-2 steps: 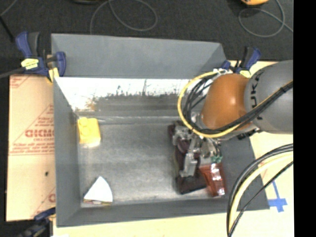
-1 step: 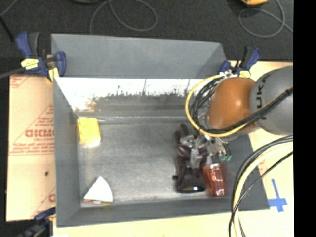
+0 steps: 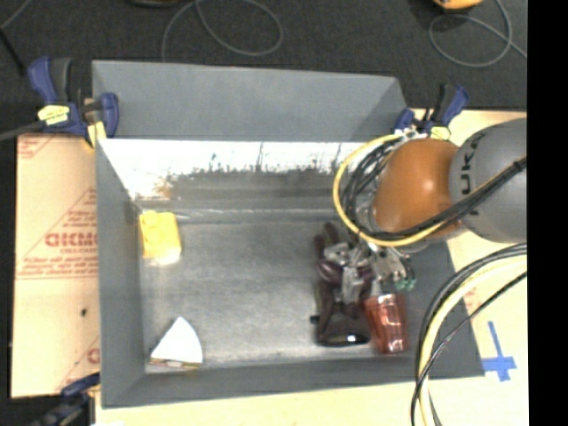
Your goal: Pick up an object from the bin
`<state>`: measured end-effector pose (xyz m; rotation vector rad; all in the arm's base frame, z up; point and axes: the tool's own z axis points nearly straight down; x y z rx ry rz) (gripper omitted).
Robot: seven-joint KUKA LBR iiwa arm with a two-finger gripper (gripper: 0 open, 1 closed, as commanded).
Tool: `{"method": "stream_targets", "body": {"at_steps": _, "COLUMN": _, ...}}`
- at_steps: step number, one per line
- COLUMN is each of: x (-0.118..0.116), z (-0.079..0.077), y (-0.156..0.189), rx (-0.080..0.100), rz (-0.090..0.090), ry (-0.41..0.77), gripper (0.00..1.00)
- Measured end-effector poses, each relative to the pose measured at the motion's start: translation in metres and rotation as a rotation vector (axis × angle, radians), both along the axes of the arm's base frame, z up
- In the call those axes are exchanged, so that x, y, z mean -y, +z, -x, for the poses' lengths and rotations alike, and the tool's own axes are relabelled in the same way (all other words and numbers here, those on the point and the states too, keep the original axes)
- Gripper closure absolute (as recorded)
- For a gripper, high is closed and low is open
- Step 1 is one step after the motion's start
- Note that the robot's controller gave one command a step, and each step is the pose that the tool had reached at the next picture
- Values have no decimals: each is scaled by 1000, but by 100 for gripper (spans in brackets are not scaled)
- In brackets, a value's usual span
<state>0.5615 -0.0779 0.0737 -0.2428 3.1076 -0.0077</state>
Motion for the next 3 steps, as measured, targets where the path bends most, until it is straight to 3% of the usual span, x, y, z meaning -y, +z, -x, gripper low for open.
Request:
{"method": "stream_targets", "body": {"at_steps": 1, "x": -4, "z": 3, "y": 60, "rx": 4, "rz": -2, "ry": -44, "gripper": 100}}
{"method": "stream_targets", "body": {"at_steps": 2, "x": -4, "z": 3, "y": 60, "rx": 4, "rz": -2, "ry": -45, "gripper": 100}}
{"method": "stream_targets", "body": {"at_steps": 3, "x": 3, "z": 1, "y": 177, "rx": 7, "rz": -2, "ry": -38, "gripper": 100}}
